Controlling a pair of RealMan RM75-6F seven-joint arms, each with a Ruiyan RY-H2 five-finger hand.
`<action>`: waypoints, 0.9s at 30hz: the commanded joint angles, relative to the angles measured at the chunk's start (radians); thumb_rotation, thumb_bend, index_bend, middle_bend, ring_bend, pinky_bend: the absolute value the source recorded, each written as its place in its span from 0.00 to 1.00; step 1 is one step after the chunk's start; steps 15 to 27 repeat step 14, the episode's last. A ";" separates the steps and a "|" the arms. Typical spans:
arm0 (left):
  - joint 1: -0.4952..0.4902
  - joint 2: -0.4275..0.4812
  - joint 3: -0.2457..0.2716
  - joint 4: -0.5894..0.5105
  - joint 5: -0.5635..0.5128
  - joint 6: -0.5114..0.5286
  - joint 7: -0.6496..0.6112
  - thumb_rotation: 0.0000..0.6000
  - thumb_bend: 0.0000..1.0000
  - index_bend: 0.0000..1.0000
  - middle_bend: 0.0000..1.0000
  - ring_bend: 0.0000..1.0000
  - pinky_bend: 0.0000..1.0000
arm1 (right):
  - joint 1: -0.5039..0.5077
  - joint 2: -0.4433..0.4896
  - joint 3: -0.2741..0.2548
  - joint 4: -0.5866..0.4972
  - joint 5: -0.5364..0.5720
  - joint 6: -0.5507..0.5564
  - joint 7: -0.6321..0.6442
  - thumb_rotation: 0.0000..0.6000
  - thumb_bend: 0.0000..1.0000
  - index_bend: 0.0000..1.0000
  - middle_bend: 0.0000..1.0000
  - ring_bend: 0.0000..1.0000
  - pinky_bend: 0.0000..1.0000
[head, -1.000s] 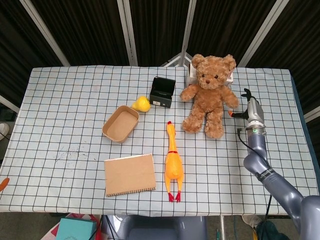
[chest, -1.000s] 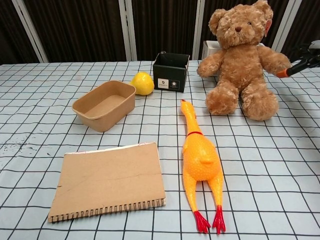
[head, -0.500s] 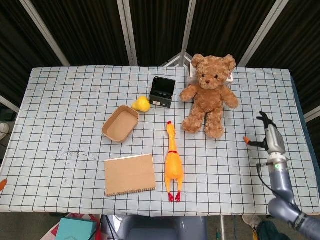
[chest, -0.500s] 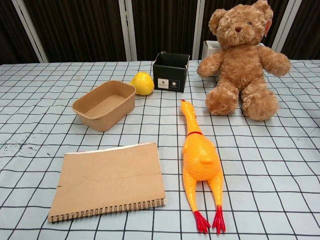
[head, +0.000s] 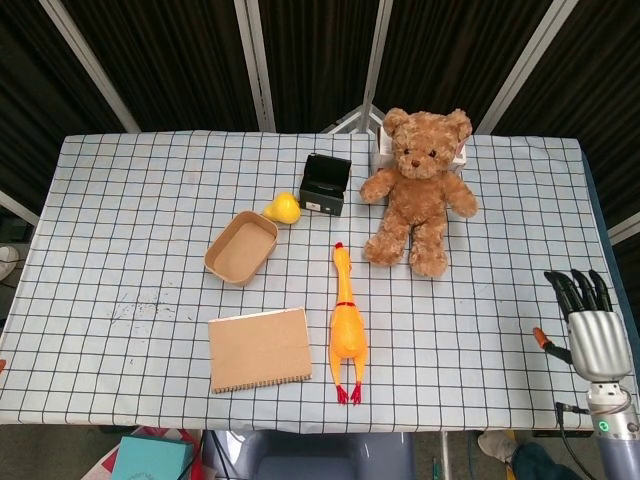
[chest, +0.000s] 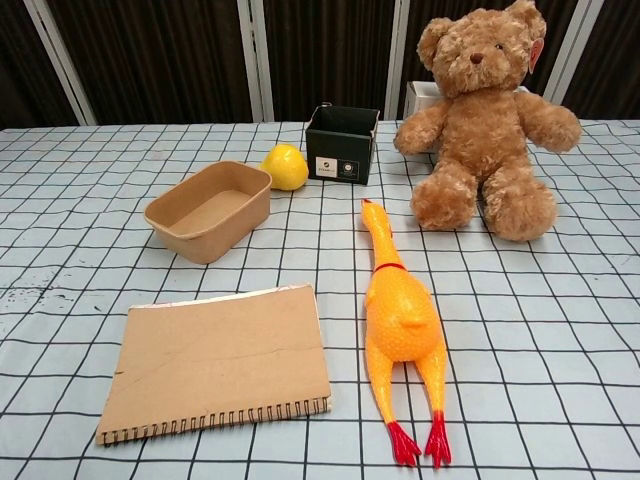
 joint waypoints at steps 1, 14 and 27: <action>0.002 0.000 0.000 0.001 0.002 0.003 -0.003 1.00 0.27 0.23 0.00 0.00 0.14 | -0.014 0.023 -0.016 0.009 -0.001 0.005 -0.059 1.00 0.24 0.15 0.19 0.11 0.00; 0.001 -0.008 -0.004 0.009 0.011 0.013 0.003 1.00 0.27 0.23 0.00 0.00 0.14 | -0.014 0.070 -0.032 -0.065 0.062 -0.070 -0.093 1.00 0.24 0.16 0.19 0.10 0.00; 0.001 -0.008 -0.004 0.009 0.011 0.013 0.003 1.00 0.27 0.23 0.00 0.00 0.14 | -0.014 0.070 -0.032 -0.065 0.062 -0.070 -0.093 1.00 0.24 0.16 0.19 0.10 0.00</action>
